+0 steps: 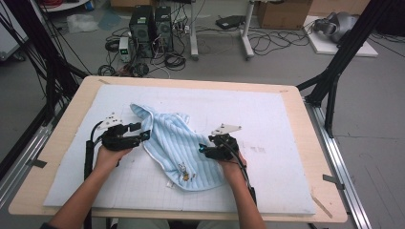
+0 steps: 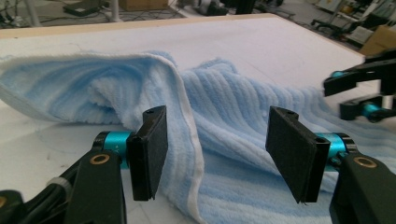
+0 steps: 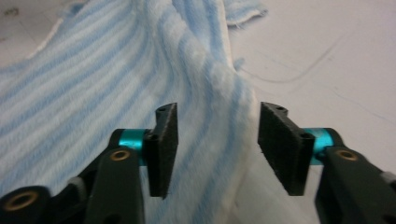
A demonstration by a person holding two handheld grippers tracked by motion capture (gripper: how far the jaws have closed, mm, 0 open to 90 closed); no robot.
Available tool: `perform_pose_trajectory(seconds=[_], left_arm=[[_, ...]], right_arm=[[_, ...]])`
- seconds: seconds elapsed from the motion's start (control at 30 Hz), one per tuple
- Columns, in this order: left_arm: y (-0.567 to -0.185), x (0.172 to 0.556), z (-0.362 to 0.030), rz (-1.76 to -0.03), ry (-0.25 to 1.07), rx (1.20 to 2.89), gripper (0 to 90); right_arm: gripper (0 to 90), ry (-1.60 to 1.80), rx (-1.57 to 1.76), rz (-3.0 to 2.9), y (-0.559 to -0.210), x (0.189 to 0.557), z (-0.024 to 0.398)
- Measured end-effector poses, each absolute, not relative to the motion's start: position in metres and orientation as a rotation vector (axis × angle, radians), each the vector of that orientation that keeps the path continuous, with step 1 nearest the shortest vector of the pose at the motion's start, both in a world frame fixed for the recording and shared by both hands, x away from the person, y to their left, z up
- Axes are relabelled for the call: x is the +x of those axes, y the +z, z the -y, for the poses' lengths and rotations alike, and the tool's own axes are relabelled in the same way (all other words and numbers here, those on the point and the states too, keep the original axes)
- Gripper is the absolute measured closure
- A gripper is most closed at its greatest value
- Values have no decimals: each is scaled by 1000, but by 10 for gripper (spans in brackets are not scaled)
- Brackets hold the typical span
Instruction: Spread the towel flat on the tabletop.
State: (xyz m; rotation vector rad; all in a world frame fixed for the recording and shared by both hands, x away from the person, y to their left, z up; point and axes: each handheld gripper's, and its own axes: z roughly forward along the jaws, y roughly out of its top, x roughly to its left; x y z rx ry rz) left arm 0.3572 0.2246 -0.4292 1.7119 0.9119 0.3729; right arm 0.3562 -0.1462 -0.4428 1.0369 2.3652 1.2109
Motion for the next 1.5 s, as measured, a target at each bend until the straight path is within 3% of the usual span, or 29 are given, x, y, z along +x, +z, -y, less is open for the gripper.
perform_pose_trajectory(seconds=[0.1,0.23,0.3,0.37,0.43,0.53,1.1,1.27,1.3,1.37,1.4,1.47,1.5], left_arm=[[-432,355,-225,-888,370,1711,399],[-432,352,-225,-869,367,1703,367],[-431,350,-224,-863,374,1700,348],[-430,350,-224,-863,375,1696,342],[-429,349,-226,-862,379,1696,344],[-431,349,-228,-878,382,1694,349],[-432,346,-218,-857,372,1740,379],[-434,345,-211,-838,349,1765,385],[-434,345,-209,-833,344,1770,387],[-435,344,-205,-823,321,1788,390],[-436,342,-197,-806,297,1814,394],[-436,341,-193,-796,280,1824,395],[-436,340,-188,-787,271,1835,399]], right_arm=[[515,1213,1018,-2354,-445,364,137],[448,1171,1052,-2350,-445,375,129],[456,1149,1068,-2374,-447,380,126],[530,1121,1049,-2414,-450,382,123],[787,1147,1007,-2443,-448,382,124],[837,1084,981,-2413,-445,382,129],[840,789,1321,-2007,-432,398,200],[756,808,1340,-2011,-435,395,206],[651,856,1313,-2000,-433,390,207],[618,875,1304,-1991,-432,385,208],[534,927,1291,-1983,-427,376,213],[510,950,1289,-1982,-425,370,217],[452,1005,1274,-1987,-422,359,224]])
